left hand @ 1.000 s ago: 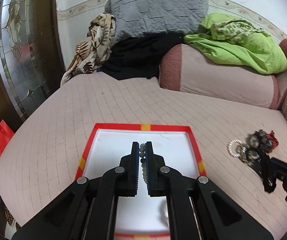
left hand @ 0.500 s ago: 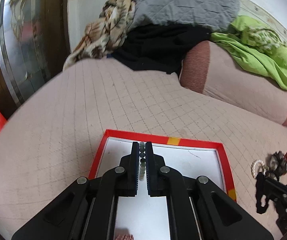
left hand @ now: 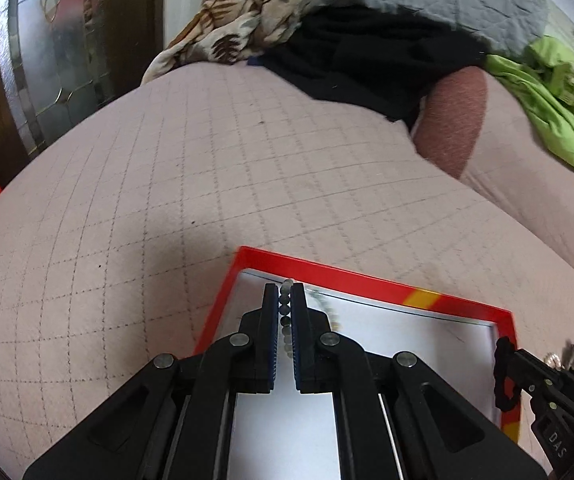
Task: Organize jewelry
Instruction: 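Carry the bracelet and hair tie into the tray and open both tools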
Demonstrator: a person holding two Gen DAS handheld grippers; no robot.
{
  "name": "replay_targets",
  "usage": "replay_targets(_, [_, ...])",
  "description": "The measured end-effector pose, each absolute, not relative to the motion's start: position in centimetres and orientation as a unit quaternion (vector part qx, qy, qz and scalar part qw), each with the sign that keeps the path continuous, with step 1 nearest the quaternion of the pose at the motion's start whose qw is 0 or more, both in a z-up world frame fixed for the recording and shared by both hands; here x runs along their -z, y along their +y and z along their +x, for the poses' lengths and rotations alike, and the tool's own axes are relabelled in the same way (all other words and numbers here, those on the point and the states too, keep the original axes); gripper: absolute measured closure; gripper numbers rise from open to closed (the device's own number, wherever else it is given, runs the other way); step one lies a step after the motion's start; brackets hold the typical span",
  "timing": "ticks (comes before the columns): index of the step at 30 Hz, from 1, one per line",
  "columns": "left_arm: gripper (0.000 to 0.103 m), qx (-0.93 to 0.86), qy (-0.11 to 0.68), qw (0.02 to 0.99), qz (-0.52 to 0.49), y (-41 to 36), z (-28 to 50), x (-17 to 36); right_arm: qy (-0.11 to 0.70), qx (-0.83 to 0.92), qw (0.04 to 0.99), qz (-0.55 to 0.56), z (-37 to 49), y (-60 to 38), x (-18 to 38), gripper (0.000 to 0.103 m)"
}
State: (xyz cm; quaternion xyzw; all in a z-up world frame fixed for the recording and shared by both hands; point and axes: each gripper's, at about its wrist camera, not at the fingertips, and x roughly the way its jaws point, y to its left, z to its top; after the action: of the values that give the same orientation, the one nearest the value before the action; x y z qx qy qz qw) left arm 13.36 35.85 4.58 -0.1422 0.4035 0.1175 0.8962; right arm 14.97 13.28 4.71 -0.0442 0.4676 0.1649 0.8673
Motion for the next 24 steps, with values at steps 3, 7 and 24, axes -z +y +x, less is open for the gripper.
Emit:
replay_targets(3, [0.098,-0.125,0.410,0.891,-0.152,36.6,13.6,-4.0,0.480,-0.161,0.861,-0.041,16.0,13.3,-3.5,0.095])
replay_targets(7, [0.097,-0.123,0.415,0.888,-0.155,36.6,13.9,-3.7,0.489,-0.158,0.857,-0.035,16.8,13.1,-2.8,0.095])
replay_targets(24, [0.060,-0.123,0.383,0.908,-0.112,34.2,12.7,-6.2,0.483,-0.158,0.861,0.001,15.7,11.9,-4.1,0.074])
